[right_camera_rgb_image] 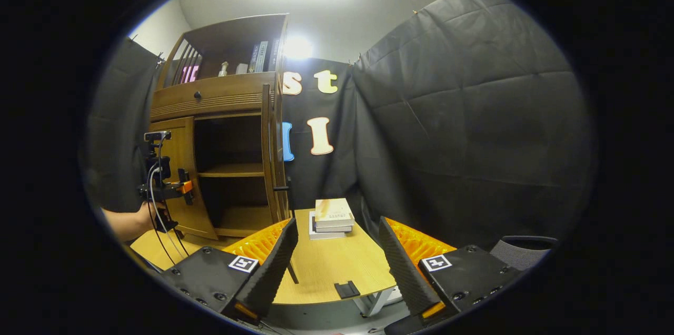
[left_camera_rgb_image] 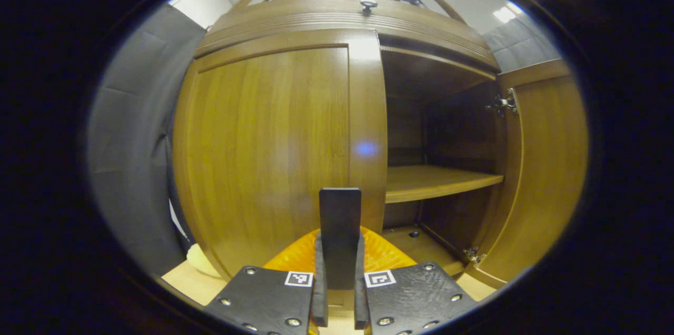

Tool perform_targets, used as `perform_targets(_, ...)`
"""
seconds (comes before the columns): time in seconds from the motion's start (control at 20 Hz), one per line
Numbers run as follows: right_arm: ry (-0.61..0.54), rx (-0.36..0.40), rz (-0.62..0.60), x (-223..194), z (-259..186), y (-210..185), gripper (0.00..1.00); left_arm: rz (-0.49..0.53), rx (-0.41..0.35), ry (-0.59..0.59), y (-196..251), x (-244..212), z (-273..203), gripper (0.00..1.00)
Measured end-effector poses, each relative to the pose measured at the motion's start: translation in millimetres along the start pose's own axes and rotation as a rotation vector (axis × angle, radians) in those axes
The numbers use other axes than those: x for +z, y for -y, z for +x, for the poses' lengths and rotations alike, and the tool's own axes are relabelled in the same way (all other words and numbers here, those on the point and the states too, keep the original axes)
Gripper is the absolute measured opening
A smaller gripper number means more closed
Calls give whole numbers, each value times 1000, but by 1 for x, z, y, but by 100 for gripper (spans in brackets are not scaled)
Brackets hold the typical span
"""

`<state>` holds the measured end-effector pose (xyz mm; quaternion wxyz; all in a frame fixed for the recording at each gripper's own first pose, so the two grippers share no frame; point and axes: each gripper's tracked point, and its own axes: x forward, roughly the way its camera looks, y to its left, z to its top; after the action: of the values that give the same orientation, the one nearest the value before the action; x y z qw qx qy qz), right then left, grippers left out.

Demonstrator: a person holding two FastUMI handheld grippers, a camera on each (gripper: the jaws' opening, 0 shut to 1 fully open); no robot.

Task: Open the right door of the double-door shoe cabinet with the right hand, and open the left door with the left hand.

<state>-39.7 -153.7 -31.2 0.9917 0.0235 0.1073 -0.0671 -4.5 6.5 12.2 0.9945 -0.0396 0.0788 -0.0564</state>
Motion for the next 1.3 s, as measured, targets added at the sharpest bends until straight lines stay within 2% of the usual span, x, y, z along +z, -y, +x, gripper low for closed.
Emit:
perform_targets(0.1,-1,19,2,-2,4,-5,96,-8,-6,4,-6,0,-19,24)
perform_targets(0.15,0,30,1,-2,6,-7,92,-15,-12,2,-9,1,-28,24)
perform_targets(0.2,2,43,-1,-2,8,-11,96,-21,-16,1,-13,0,-39,24)
perform_targets(0.25,4,55,-3,-1,11,-14,92,-22,-18,-1,-17,1,-48,21)
perform_targets(0.3,7,67,-5,0,13,-18,96,-22,-16,0,-21,0,-59,19)
perform_targets(0.35,11,80,-7,0,15,-22,96,-24,-9,0,-25,1,-69,18)
perform_targets(0.4,13,92,-8,1,16,-26,92,-27,1,2,-28,1,-78,18)
perform_targets(0.45,16,105,-8,1,17,-30,92,-31,11,3,-33,1,-85,18)
perform_targets(0.5,18,117,-9,1,18,-34,96,-33,19,3,-37,2,-93,18)
perform_targets(0.55,20,130,-10,2,20,-38,96,-34,26,1,-40,4,-100,19)
perform_targets(0.6,22,140,-11,2,21,-42,92,-34,30,0,-42,4,-104,20)
perform_targets(0.65,25,153,-8,2,22,-46,96,-34,36,1,-46,4,-108,21)
perform_targets(0.7,29,165,-1,2,22,-50,92,-31,43,3,-52,3,-113,22)
perform_targets(0.75,28,177,5,1,23,-54,96,-29,50,4,-58,4,-117,23)
perform_targets(1.25,16,276,10,-8,26,-104,96,-16,88,12,-116,3,-166,22)
perform_targets(1.3,15,286,2,-7,27,-110,92,-17,94,13,-121,3,-171,22)
